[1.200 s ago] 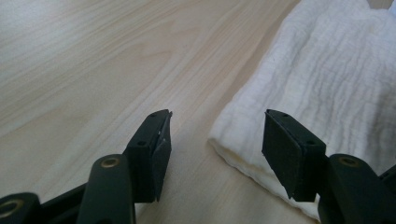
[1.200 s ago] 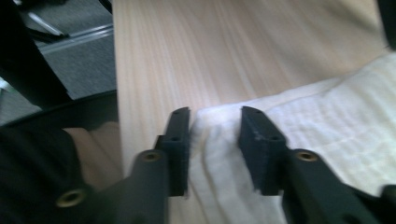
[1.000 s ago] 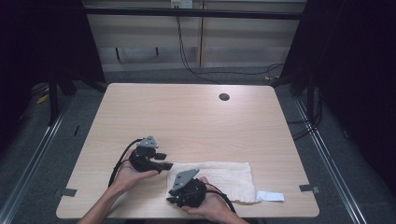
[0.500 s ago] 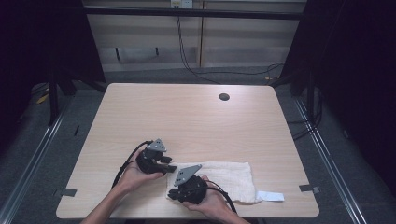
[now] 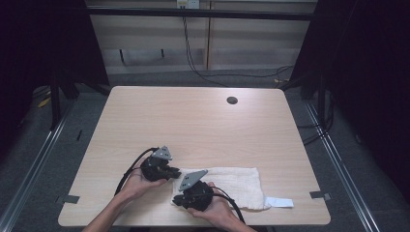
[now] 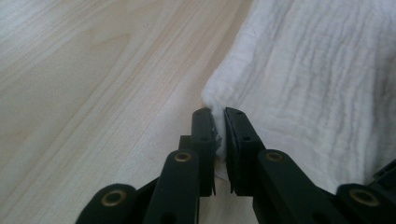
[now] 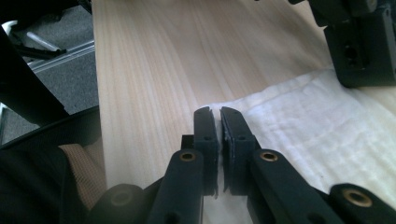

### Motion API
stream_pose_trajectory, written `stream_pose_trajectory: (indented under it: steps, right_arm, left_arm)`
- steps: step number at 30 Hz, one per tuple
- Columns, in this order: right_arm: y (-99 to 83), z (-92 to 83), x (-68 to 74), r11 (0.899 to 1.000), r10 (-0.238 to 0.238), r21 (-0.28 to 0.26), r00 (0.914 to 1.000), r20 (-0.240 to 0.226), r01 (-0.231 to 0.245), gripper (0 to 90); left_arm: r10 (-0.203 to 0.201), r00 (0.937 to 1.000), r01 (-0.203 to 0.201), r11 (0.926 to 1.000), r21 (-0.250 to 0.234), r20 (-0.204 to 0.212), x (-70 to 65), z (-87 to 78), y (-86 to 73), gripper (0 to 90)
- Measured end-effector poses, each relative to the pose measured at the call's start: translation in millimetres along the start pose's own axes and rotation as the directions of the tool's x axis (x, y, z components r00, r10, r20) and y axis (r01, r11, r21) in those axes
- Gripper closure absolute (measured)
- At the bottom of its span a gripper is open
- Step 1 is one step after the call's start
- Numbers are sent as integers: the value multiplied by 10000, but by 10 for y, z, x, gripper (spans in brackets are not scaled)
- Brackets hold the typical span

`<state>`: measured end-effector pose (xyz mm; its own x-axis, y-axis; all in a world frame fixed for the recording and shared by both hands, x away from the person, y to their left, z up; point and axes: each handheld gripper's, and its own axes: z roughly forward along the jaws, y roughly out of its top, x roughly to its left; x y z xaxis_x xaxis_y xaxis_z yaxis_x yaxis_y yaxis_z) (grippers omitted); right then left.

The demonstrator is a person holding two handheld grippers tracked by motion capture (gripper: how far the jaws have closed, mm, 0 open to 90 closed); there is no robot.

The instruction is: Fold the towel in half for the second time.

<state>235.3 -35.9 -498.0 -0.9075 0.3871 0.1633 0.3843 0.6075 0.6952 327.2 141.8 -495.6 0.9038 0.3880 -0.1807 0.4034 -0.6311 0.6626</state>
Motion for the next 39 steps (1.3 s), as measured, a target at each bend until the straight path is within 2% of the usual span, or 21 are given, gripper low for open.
stream_pose_trajectory:
  steps: [4, 7, 9, 12, 14, 22, 25, 30, 35, 39]
  right_arm:
    - [6, -9, -3, 10000, -17, 9, 10000, -16, 17, 864]
    - [16, -27, -15, 9999, 31, -128, 10000, -64, -32, 864]
    - [30, -47, -11, 9997, 182, -177, 9998, -97, -184, 864]
    - [54, -79, -18, 9994, 114, -316, 9999, -101, -118, 864]
    - [61, -95, -23, 9991, 103, -413, 9998, -186, -111, 864]
    - [96, -136, -31, 9975, 218, -661, 9989, -419, -245, 865]
    - [102, -154, -35, 9972, 179, -717, 9989, -429, -210, 865]
    - [128, -184, -44, 9960, 134, -879, 9989, -453, -173, 865]
    - [147, -220, -50, 9925, 400, -1131, 9980, -488, -453, 865]
    - [166, -238, -46, 9916, 426, -1198, 9979, -488, -482, 865]
  left_arm:
    - [-324, 9989, 330, 9993, -198, 335, 52, -16, -10, 846]
    - [-488, 9980, 500, 9982, -316, 394, 77, -50, -11, 848]
    - [-508, 9979, 527, 9974, -496, 392, 86, -69, -11, 848]
    - [-415, 9979, 444, 9974, -575, 493, 96, -92, -10, 847]
    - [-500, 9973, 534, 9966, -625, 546, 108, -104, -4, 846]
    - [-519, 9974, 563, 9942, -911, 507, 84, -157, 30, 848]
    - [-467, 9979, 506, 9949, -876, 456, 87, -179, 29, 848]
    - [-603, 9971, 646, 9932, -970, 467, 103, -190, 18, 850]
    - [-699, 9967, 741, 9907, -1140, 403, 121, -251, 19, 849]
    - [-719, 9969, 756, 9890, -1274, 335, 128, -307, 21, 850]
